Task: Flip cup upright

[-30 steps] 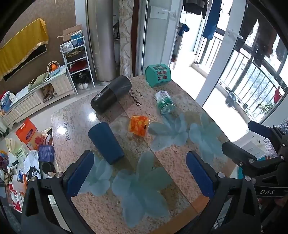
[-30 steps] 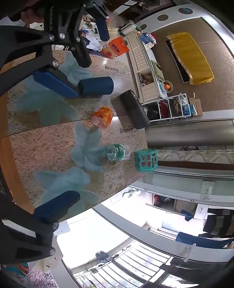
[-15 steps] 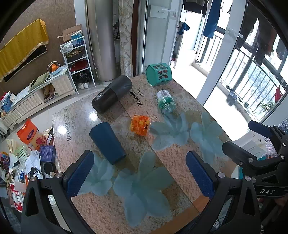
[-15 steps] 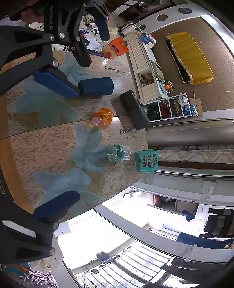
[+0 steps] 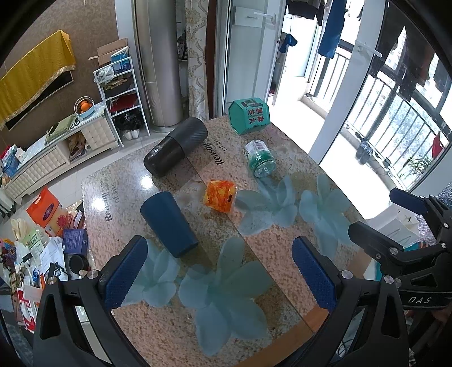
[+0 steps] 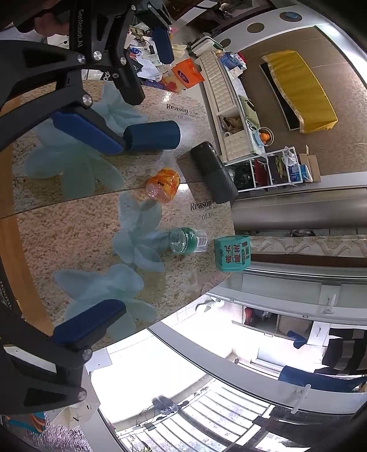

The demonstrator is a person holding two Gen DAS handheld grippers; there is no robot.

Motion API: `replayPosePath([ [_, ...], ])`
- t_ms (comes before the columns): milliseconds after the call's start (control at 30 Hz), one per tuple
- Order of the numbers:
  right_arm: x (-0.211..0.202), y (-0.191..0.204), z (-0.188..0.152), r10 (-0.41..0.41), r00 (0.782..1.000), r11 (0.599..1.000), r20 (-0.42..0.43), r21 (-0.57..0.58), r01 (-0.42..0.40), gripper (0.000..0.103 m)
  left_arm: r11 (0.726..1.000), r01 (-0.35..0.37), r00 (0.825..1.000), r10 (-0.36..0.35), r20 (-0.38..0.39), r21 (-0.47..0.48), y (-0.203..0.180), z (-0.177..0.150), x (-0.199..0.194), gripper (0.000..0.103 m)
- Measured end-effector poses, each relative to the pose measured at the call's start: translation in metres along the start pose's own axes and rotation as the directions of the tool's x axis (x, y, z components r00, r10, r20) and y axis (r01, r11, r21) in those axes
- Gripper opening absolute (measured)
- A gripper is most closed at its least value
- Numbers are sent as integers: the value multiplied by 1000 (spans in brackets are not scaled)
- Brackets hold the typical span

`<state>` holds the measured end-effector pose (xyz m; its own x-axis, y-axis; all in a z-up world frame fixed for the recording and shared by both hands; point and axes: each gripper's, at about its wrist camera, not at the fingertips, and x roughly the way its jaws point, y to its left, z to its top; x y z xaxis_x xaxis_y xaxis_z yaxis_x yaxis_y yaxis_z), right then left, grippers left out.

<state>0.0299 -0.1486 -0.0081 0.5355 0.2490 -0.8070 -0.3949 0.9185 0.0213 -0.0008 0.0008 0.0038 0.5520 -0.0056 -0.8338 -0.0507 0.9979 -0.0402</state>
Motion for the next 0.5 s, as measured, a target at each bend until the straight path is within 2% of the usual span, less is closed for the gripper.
replayPosePath([
  [500, 2, 0, -1, -1, 1000, 1000, -2, -3, 1, 103, 1000, 10, 1000, -10, -6, 8, 4, 1, 5, 103],
])
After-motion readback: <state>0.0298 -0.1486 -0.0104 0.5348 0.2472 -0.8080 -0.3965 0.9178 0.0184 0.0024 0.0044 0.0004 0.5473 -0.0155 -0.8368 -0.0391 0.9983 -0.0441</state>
